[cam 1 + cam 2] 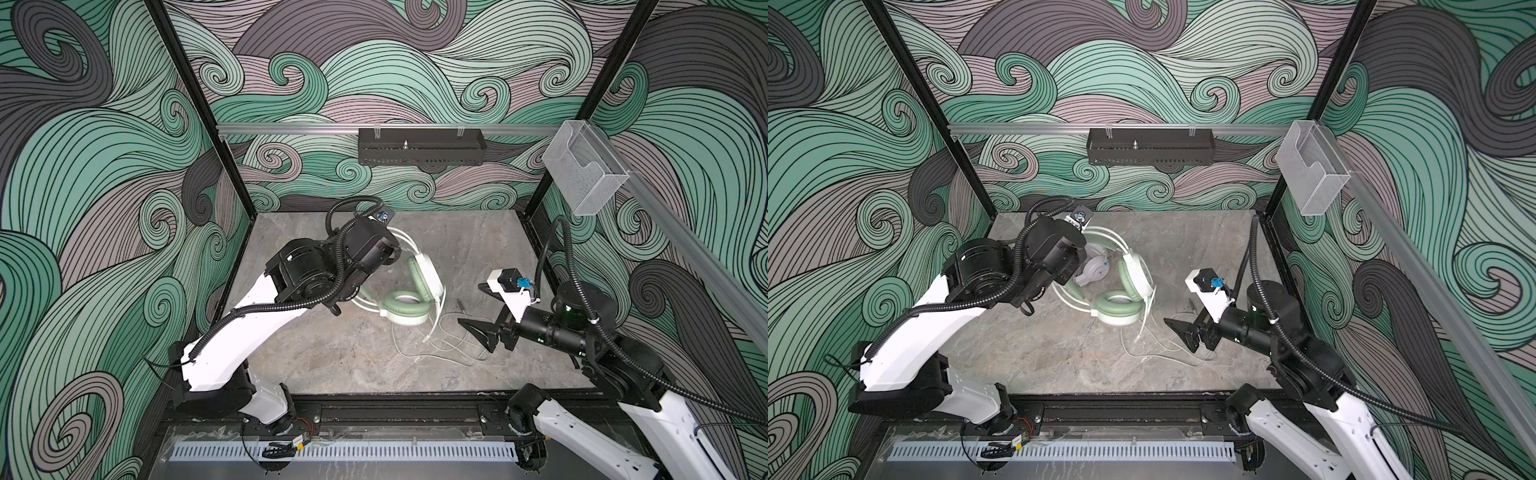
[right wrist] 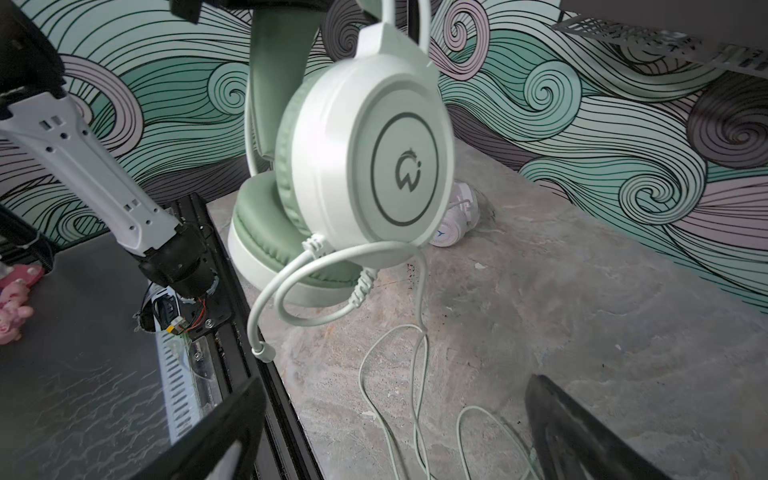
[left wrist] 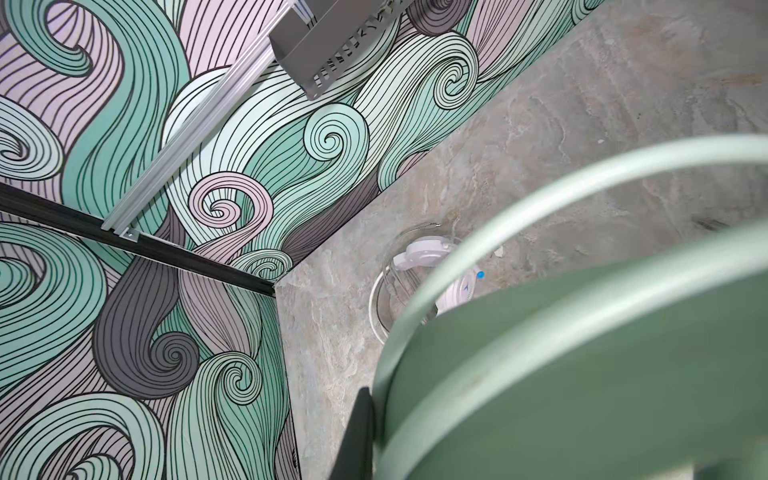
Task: Wrap the headphones
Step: 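Hold the green headset up with the left gripper while the right gripper approaches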
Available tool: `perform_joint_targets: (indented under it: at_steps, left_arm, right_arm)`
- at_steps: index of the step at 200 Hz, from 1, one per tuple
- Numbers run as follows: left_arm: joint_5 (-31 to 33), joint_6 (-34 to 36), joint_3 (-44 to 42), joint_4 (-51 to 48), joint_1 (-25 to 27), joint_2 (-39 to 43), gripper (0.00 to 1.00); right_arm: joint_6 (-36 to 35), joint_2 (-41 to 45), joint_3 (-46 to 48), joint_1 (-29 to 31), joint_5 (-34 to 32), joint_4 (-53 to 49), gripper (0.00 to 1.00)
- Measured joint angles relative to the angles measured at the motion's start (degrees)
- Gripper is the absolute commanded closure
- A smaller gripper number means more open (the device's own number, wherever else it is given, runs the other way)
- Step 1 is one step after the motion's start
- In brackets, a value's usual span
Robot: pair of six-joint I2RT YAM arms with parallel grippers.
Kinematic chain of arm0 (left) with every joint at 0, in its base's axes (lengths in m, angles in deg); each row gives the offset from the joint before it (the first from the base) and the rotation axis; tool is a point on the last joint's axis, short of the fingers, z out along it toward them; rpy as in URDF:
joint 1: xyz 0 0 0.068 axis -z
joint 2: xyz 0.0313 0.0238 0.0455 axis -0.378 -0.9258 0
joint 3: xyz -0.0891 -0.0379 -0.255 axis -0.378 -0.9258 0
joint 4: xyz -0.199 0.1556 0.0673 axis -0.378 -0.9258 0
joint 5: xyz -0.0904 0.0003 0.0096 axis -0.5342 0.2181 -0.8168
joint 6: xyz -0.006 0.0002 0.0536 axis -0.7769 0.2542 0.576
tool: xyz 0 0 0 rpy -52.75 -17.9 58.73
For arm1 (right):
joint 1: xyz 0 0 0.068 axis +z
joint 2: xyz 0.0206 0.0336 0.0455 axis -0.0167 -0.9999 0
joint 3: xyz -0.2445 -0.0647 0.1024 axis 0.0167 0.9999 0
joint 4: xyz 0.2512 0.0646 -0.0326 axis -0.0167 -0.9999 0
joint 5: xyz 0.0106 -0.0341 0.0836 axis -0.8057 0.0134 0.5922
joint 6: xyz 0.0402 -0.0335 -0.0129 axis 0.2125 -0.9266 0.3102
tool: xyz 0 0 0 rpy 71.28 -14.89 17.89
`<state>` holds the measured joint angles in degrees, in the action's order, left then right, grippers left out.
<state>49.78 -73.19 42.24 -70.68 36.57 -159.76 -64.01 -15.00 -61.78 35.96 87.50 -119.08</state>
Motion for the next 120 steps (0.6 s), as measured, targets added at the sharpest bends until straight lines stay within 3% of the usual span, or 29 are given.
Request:
perform_joint_targets:
  at_steps: [49, 120]
  left_arm:
    - [-4.7, 1.2, 0.1, 0.5, -0.4, 0.3, 1.0]
    - [-9.3, 1.3, -0.2, 2.2, -0.9, 4.8, 1.0]
  right_arm:
    - [-3.8, -1.5, 3.3, -1.1, 2.8, 3.5, 0.06]
    - [-1.4, -2.5, 13.0, -3.1, 7.5, 14.5, 0.13]
